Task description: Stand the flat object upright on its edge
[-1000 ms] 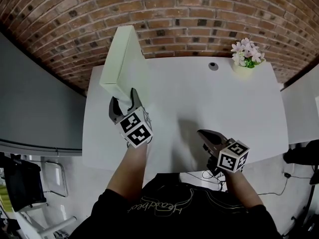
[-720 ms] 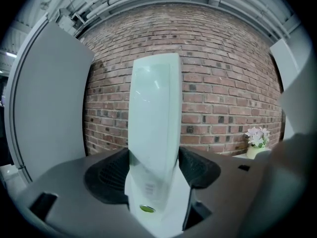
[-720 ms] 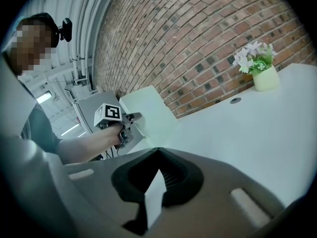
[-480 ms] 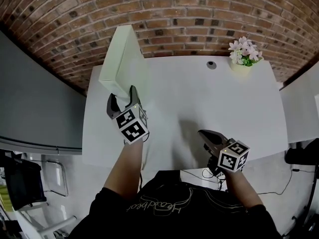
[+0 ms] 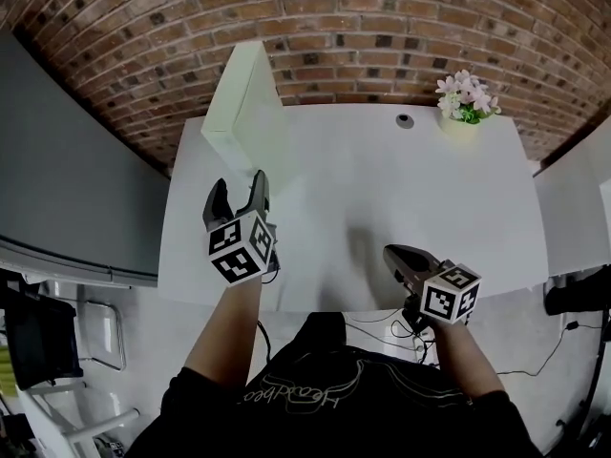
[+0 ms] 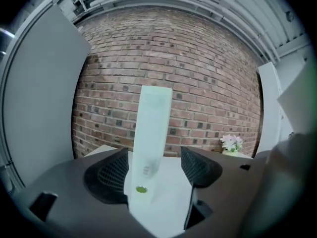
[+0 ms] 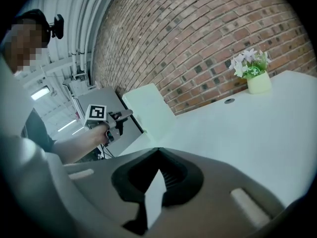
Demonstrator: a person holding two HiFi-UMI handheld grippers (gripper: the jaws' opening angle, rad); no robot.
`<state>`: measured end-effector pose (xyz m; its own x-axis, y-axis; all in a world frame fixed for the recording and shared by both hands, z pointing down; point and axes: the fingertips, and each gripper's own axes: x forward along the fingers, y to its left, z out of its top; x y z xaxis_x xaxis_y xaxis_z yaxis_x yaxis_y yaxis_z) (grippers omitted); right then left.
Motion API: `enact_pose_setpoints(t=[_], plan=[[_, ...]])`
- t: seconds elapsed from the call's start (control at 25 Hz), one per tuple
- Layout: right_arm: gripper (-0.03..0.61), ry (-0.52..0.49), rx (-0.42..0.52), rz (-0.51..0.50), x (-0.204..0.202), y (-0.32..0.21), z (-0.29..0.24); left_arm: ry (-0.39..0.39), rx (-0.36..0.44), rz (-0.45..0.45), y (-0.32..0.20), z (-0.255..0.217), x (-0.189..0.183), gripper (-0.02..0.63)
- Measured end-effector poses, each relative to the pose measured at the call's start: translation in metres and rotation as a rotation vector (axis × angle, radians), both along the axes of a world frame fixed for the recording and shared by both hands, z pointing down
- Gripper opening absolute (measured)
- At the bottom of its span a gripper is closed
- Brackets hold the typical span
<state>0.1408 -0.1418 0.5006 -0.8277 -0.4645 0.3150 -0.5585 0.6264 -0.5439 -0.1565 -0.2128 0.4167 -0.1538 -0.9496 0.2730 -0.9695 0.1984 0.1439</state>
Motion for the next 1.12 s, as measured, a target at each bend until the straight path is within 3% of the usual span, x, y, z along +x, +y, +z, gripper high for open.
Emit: enact_pose_setpoints(t=[0.2,0.36,0.6,0.72,0.84,0.92,1.12], plan=[[0.005,-0.013,0.072,-0.027,0.012,0.012,-0.028,0.071,-0.012,0.166,0.047,-0.006,0.027,0.322],[0.005,-0.039,0.128,-0.112,0.018,0.031,-0.055,0.181,-0.025,0.323,0.081,-0.014,0.056,0.313],[0.005,0.012,0.219,-0.343,-0.002,0.083,-0.093,0.291,-0.040,0.703,0.144,-0.033,0.122,0.197],[0.005,0.004,0.276,-0.432,-0.019,0.111,-0.120,0.284,-0.001,0.874,0.179,-0.054,0.156,0.108],[0.005,-0.087,0.280,-0.441,-0.030,0.130,-0.150,0.227,0.053,0.932,0.204,-0.080,0.168,0.002],[0.005,-0.139,0.263,-0.423,-0.036,0.135,-0.166,0.231,0.079,0.956,0.216,-0.096,0.170,0.002],[0.005,-0.139,0.343,-0.449,-0.045,0.159,-0.191,0.309,0.100,0.992,0.240,-0.118,0.181,0.002]])
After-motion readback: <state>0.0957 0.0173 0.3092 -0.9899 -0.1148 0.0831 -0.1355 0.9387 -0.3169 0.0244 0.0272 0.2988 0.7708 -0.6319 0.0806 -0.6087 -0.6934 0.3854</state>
